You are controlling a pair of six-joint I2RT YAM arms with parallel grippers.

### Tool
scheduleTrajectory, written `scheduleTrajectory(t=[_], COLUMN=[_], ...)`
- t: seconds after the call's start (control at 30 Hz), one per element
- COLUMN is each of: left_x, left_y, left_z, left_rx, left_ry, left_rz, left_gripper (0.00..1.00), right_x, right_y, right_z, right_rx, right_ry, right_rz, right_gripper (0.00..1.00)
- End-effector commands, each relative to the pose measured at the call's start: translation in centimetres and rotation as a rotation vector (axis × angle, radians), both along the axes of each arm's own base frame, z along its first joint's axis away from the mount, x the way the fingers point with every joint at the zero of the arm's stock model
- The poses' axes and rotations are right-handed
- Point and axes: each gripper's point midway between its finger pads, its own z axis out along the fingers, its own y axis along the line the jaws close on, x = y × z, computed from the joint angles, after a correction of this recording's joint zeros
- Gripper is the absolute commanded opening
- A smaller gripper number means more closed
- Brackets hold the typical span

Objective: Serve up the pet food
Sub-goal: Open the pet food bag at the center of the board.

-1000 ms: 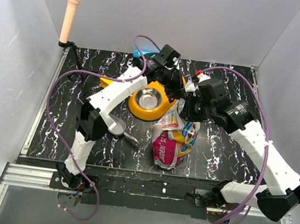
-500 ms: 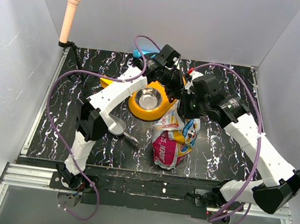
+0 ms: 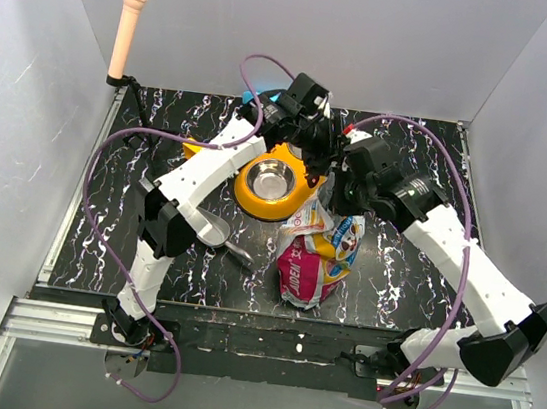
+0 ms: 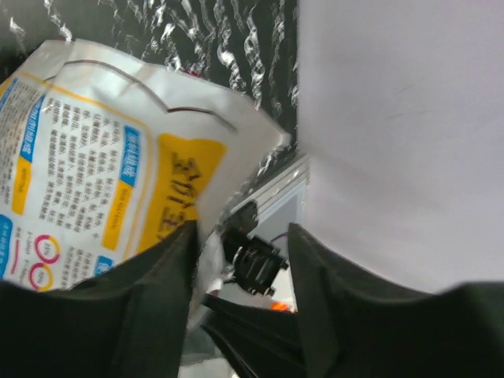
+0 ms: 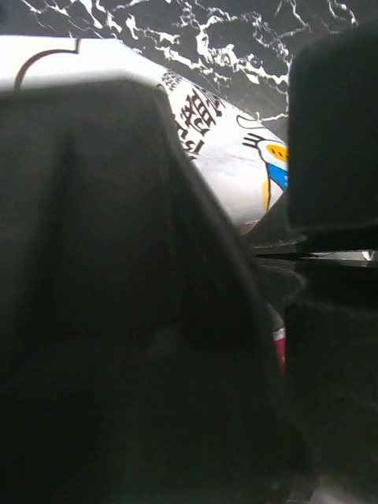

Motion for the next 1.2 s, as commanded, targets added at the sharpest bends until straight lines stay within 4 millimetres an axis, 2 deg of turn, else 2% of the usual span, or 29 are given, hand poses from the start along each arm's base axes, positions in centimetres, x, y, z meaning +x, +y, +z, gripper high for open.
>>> scheduleTrajectory(t=[0.0,0.07,0.13,0.23,0.3,0.37,0.43,0.53,0.63,0.7,0.8,0.9,0.97,1.03,1.13,1.17], left_x=[-0.8,-0.8,-1.7,-3.5,-4.6,-5.6,-6.5,-7.0,-6.8,-6.6,-6.3,-6.0,-5.6,-4.7,-3.3,-3.2], left_y=[3.6,5.4,6.3,6.9,6.7,6.2,5.3,4.2,4.1,4.1,3.9,4.3,5.1,6.7,10.9,11.4], left_z=[9.3,8.2,6.9,4.6,3.3,2.1,1.5,1.6,1.4,0.8,-0.2,-1.2,-2.1,-3.5,-6.1,-6.2], left_rx=[-0.037,0.054,0.112,0.177,0.215,0.254,0.261,0.257,0.265,0.281,0.304,0.346,0.396,0.503,0.738,0.765], left_ry=[-0.331,-0.366,-0.372,-0.351,-0.345,-0.326,-0.318,-0.332,-0.340,-0.336,-0.318,-0.313,-0.314,-0.333,-0.317,-0.308], left_rz=[-0.020,-0.021,-0.046,-0.076,-0.116,-0.156,-0.193,-0.215,-0.205,-0.203,-0.204,-0.193,-0.172,-0.143,-0.091,-0.090], left_gripper=[0.54,0.59,0.73,0.74,0.66,0.63,0.66,0.80,0.82,0.78,0.66,0.65,0.68,0.68,0.51,0.49], right_x=[-1.0,-2.1,-2.8,-3.2,-3.1,-3.2,-3.3,-3.4,-3.5,-3.6,-3.7,-3.8,-3.9,-4.0,-4.1,-4.3], right_y=[-1.4,-0.3,0.3,0.1,-0.3,-0.3,-0.1,-0.1,0.0,0.1,0.1,0.1,0.2,0.0,-1.3,-1.6], right_z=[1.8,3.0,4.0,4.6,5.0,5.1,5.0,4.6,4.6,4.7,4.8,5.1,5.3,5.5,4.9,4.6], right_rx=[0.126,0.266,0.357,0.407,0.418,0.423,0.433,0.431,0.433,0.438,0.442,0.445,0.451,0.443,0.333,0.306], right_ry=[-0.049,-0.022,0.008,0.028,0.035,0.042,0.048,0.064,0.066,0.069,0.067,0.074,0.073,0.069,0.061,0.071], right_rz=[-0.102,-0.086,-0.084,-0.085,-0.099,-0.104,-0.097,-0.094,-0.089,-0.087,-0.082,-0.082,-0.073,-0.086,-0.162,-0.170], right_gripper=[0.01,0.01,0.01,0.01,0.01,0.01,0.01,0.01,0.01,0.01,0.01,0.01,0.01,0.01,0.01,0.01])
